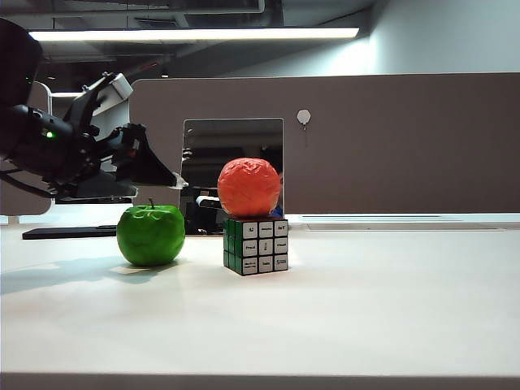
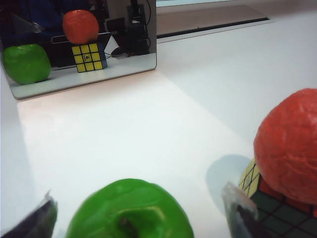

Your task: Move all the fruits on the tabletop near the face of the Rubik's cube that has the color most similar to each fruit.

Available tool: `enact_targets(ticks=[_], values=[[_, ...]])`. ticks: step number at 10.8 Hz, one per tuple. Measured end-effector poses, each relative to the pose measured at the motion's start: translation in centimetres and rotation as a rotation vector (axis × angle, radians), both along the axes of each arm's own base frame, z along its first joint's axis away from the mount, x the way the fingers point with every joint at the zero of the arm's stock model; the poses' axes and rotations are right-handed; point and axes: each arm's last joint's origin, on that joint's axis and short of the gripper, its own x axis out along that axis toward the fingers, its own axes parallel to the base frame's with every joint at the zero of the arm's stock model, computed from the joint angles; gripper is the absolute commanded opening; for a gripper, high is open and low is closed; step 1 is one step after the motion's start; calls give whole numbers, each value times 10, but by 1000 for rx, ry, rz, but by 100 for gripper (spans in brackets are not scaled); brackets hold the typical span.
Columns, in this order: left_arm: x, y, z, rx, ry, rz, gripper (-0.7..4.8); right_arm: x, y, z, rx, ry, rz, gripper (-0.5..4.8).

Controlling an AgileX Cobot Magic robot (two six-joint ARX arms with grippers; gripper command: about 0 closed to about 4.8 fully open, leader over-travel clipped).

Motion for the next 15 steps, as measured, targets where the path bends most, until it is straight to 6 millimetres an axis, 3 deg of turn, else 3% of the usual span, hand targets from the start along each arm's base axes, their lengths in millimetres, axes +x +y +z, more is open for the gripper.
enact_targets(ticks=[2,6,15], values=[[0,-2,-1,9,1,8,479,0,0,0,0,0,0,-1],[6,-3,-30,36,101,23,479,0,0,-2,-8,17,0,-1],[14,-7,-35,43,63,1,479,0,0,-2,-10,23,0,-1]])
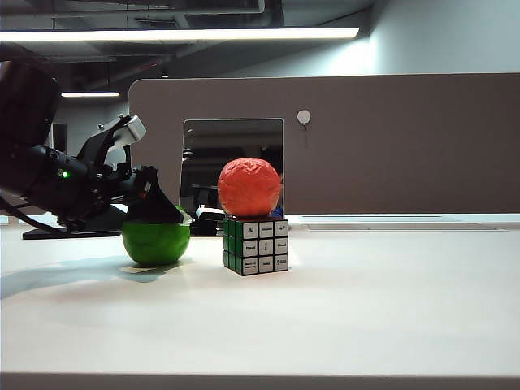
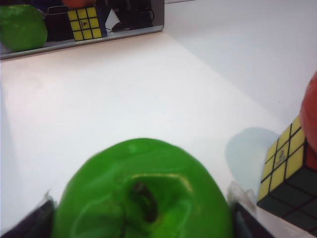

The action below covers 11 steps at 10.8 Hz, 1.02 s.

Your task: Move all the fruits on the tabletop near the face of the Rubik's cube that has the color most similar to each fruit.

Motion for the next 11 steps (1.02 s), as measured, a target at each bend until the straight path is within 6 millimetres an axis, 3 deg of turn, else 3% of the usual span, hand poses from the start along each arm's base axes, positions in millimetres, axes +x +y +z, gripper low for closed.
enact_targets(ticks=[3,5,6,7,11], values=[[-3,-8,-2,-11,27,-64,479,0,0,0,0,0,0,-1],[-11,-26,-4,-7,67,-133,479,0,0,0,0,0,0,-1],[-11,-26,-4,-7,72,-132,479,0,0,0,0,0,0,-1],[-16,-23,-15,53,183,-92,479,0,0,0,0,0,-3,-1],[-15,-23,-14,52,145,-104,479,0,0,0,-1,0,-3,-1]])
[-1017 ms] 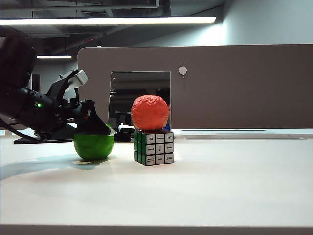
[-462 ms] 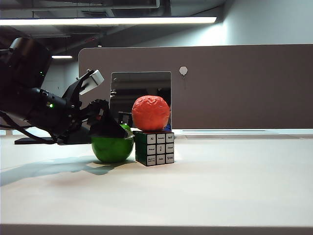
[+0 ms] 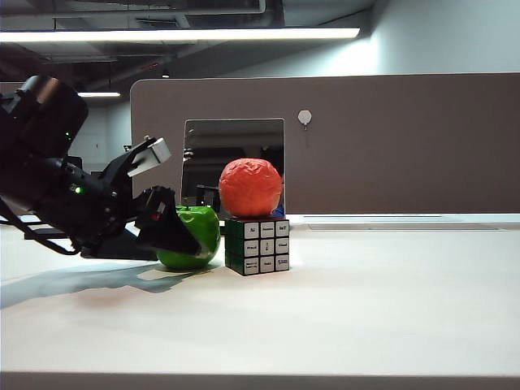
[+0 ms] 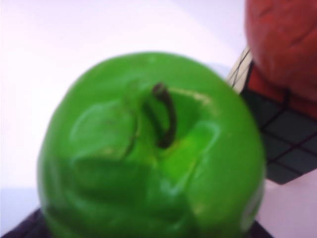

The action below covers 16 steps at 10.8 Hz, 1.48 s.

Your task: Move all the fruits on the tabletop near the face of the Rubik's cube that has the color most similar to each fruit.

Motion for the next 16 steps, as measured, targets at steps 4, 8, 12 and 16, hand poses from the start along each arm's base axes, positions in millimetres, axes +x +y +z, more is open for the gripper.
enact_targets(ticks=[4,8,12,16], values=[[1,-1,3,-41,2,15,479,0,0,0,0,0,0,-1],[0,0,12,-49,-25,14,313,0,0,-1,-4,10,0,-1],[12,0,31,10,-297,108,299,0,0,-1,-5,10,0,-1],[49,9,56,-14,-380,151,272,0,0,-1,-5,11,0,-1]])
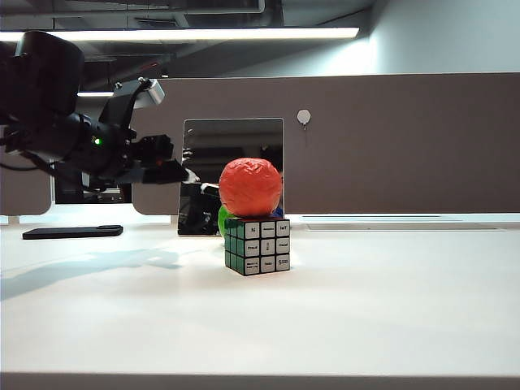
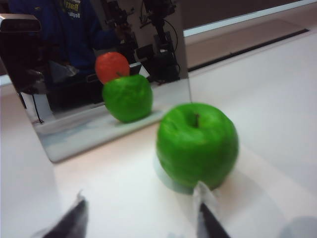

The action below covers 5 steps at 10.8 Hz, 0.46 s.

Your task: Move all the fruits on the tabletop near the face of the Rubik's cube that has the color most similar to each fruit.

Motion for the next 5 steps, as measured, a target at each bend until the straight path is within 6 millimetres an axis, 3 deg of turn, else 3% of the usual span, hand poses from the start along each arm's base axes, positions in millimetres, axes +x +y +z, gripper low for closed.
enact_targets(ticks=[1,2,5], values=[[20,11,17,-14,-40,-26,278,0,0,-1,-3,6,0,-1],[31,13,22,-14,-60,-66,279,0,0,-1,-3,6,0,-1],[51,9,19,-11,-39,-134,283,0,0,-1,-3,7,0,-1]])
